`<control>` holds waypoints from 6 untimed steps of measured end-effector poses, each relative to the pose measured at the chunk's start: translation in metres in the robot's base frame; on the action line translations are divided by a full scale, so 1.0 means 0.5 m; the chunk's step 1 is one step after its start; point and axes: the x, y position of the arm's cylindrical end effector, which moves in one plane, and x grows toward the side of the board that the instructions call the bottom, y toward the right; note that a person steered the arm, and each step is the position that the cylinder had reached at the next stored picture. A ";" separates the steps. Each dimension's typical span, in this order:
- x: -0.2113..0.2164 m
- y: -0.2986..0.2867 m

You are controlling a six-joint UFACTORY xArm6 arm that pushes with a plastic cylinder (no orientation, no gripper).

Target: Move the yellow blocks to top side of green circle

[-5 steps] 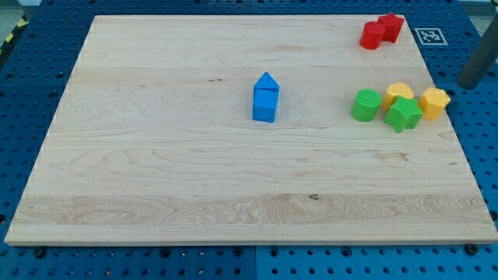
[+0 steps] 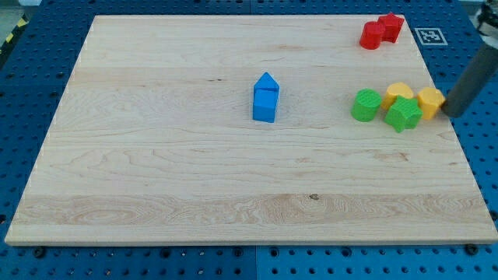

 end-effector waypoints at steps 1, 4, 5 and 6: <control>-0.038 -0.071; -0.085 -0.162; -0.096 -0.163; -0.143 -0.163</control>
